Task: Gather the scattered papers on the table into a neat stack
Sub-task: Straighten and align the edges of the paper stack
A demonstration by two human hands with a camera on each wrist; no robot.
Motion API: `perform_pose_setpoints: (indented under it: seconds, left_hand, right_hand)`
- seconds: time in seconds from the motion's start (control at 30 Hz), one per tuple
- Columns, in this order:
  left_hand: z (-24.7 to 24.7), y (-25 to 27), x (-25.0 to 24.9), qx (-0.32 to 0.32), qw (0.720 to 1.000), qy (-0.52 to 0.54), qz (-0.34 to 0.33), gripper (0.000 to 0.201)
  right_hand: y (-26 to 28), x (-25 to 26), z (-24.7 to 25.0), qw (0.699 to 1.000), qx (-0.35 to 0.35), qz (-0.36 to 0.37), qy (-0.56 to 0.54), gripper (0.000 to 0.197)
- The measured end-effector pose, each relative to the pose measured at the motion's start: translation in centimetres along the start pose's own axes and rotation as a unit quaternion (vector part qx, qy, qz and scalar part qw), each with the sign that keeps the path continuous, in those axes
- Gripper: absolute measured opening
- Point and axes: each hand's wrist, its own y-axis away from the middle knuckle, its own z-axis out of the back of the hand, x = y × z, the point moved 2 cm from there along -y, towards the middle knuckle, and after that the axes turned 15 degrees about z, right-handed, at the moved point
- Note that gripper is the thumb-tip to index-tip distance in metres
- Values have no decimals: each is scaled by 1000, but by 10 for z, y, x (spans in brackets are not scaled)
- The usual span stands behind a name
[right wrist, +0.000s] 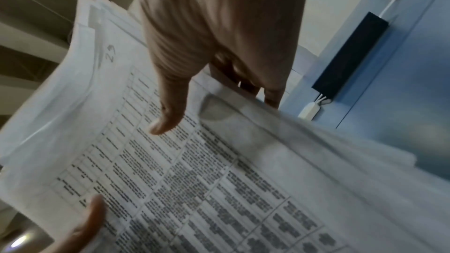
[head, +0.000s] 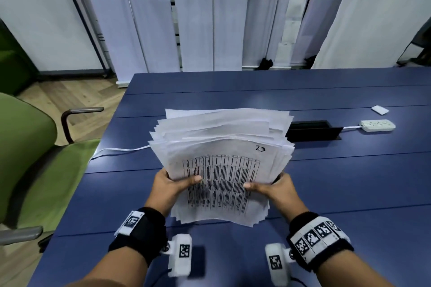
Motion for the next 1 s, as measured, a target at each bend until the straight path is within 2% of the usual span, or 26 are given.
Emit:
perform_pose_setpoints:
  seconds: [0.13,0.23,0.33,0.43,0.53,0.6,0.73,0.83,0.93,1.0]
  left_hand:
    - [-18,8,-7,-19,1000,10,-20,48]
    - [-27,14,-29,-17,997,31,-62,39]
    - [-29,16,-48,-5,993,32,-110,39]
    - [-18,11,-47,9,993,27,-119,54]
    - [-1,9,-25,39,997,-1,-67,73]
    - [5,12,-9,63,997,-26,-25,76]
    - [-3,13,3,57,998,-17,21,68]
    - [-16,12,-10,36,999,-1,-3,54]
    - [-23,13,-30,28,998,4,-48,50]
    - [-23,13,-42,29,997,13,-67,48]
  right_hand:
    - [-4,2,-16,999,-41,15,-18,46]
    - [-15,17,-20,995,-75,66,-11,51]
    - [-24,35,-23,991,-92,94,-14,71]
    - [-22,42,-21,992,-62,110,-11,48]
    - [-9,29,-13,996,5,86,9,46]
    - [-3,14,-5,999,13,51,12,49]
    - [-2,1,-6,1000,-3,10,-14,54]
    - [-10,10,-15,998,-26,30,-46,70]
    - [-19,31,-19,996,-33,67,-51,49]
    - [-24,41,-20,994,-25,88,-54,46]
